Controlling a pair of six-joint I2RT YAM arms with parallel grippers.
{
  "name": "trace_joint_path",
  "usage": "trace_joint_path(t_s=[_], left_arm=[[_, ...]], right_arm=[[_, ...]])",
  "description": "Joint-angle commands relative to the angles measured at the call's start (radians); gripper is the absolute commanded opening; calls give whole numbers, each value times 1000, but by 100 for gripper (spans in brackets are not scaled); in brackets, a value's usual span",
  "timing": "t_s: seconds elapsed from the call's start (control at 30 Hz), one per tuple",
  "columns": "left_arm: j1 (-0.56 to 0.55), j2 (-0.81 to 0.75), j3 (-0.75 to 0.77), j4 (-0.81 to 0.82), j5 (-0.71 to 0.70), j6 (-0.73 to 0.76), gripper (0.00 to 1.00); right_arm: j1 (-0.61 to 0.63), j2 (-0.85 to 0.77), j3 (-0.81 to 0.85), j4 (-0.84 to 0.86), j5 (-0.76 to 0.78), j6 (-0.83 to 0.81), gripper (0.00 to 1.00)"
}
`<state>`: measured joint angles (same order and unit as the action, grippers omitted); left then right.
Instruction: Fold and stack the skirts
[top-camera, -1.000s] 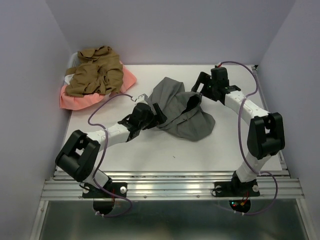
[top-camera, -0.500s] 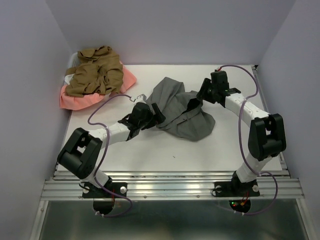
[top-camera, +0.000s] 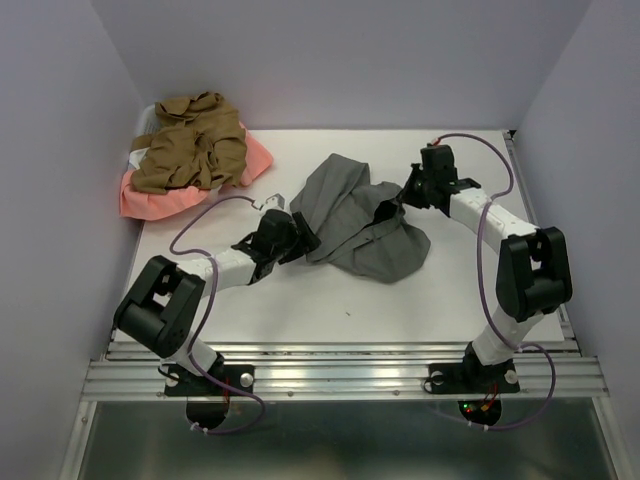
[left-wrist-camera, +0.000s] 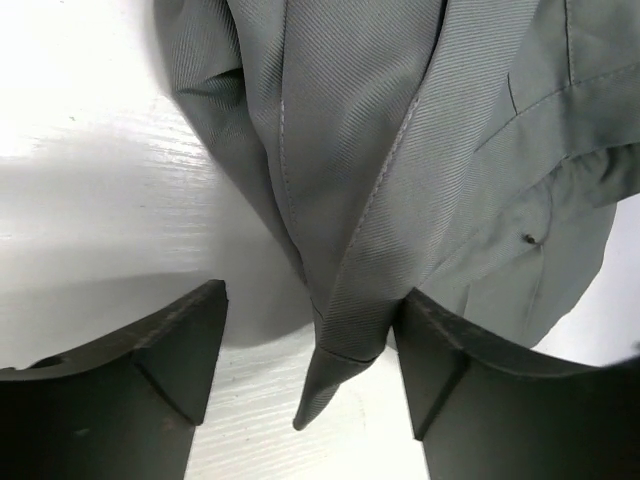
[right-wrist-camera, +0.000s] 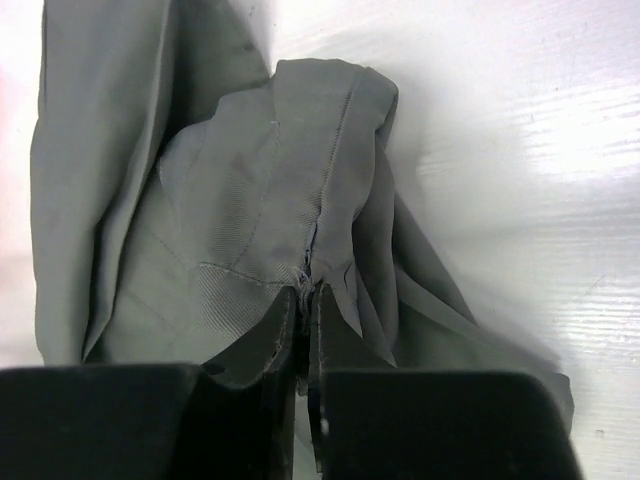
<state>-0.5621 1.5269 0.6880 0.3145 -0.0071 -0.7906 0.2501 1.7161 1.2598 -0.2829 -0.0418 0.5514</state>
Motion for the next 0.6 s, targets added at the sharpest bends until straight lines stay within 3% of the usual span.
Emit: trace_joint_path(t_s=[0.0, 0.13, 0.17, 0.2, 0.23, 0.27, 0.4, 0.57], left_arm=[[11, -47, -15, 40, 2, 2, 74], [18, -43, -13, 47, 61, 5, 46], [19, -47, -12, 51, 68, 5, 31], [19, -48, -12, 54, 81, 5, 24], [21, -54, -7, 55, 84, 7, 6], [22, -63, -5, 58, 88, 10, 0], [22, -114, 1, 57, 105, 19, 0], [24, -304, 14, -12, 130, 24, 0]], right_arm=[[5, -45, -33, 7, 34, 2, 1], [5, -122, -72, 5, 89, -22, 1], [5, -144, -95, 4, 95, -28, 1], [5, -192, -109, 5, 108, -33, 1], [5, -220, -123, 5, 111, -37, 1], [5, -249, -155, 5, 111, -38, 1], [5, -426, -241, 4, 114, -19, 1], [5, -651, -260, -35, 143, -7, 1]])
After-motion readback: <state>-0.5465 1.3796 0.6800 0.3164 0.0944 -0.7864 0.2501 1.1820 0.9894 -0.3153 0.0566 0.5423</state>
